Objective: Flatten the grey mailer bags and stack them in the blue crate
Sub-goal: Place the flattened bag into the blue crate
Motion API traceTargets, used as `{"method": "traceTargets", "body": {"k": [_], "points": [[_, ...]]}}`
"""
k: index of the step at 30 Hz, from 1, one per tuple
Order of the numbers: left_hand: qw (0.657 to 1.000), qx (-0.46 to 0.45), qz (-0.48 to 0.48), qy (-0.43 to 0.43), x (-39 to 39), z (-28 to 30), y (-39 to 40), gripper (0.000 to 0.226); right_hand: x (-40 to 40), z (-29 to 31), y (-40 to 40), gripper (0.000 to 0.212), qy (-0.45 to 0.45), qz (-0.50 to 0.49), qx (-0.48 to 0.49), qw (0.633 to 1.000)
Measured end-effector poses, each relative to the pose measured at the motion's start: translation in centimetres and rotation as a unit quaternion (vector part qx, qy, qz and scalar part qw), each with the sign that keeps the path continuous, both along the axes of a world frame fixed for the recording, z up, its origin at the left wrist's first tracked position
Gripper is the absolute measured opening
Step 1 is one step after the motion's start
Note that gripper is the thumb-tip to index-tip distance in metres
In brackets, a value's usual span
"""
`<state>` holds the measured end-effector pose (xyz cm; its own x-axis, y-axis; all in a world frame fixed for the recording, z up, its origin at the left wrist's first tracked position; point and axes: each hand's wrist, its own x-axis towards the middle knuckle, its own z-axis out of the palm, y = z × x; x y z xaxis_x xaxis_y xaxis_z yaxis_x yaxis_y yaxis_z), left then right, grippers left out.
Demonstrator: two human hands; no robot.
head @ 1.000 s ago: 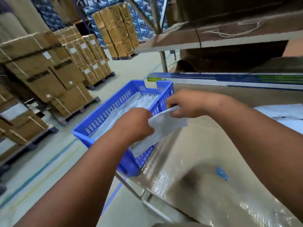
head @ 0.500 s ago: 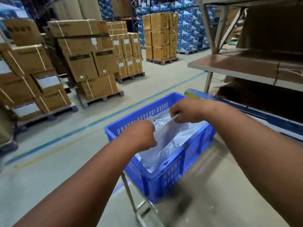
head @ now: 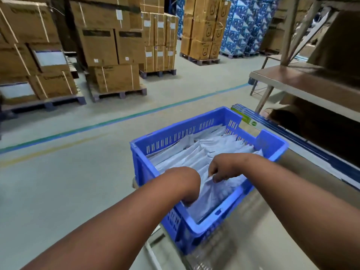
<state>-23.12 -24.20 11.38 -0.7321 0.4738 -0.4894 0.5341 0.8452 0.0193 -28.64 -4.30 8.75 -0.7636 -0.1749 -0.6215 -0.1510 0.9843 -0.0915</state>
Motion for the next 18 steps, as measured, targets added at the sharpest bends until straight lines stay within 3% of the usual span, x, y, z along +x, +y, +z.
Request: {"method": "traceTargets", "body": {"k": [8,12,15,18], "points": [[0.997,-0.055,-0.044,-0.016,-1.0,-0.6,0.1,0.021,0.0,-1.0,-0.1,0.008,-0.057,0.033,0.050,0.997],[0.994,-0.093,-0.045,-0.028,-1.2,-1.6,0.6,0.016,-0.5,-2.2,-0.6,0.032,-0.011,0.044,0.096,0.994],[0.994,-0.099,-0.035,-0.033,-1.4,-1.5,0.8,0.017,-0.6,-2.1,-0.9,0.005,0.037,0.038,0.094,0.994],[0.993,-0.106,-0.025,-0.043,-1.2,-1.2,1.0,0.019,-0.1,-1.3,-0.6,0.017,0.052,0.043,0.086,0.994]]}}
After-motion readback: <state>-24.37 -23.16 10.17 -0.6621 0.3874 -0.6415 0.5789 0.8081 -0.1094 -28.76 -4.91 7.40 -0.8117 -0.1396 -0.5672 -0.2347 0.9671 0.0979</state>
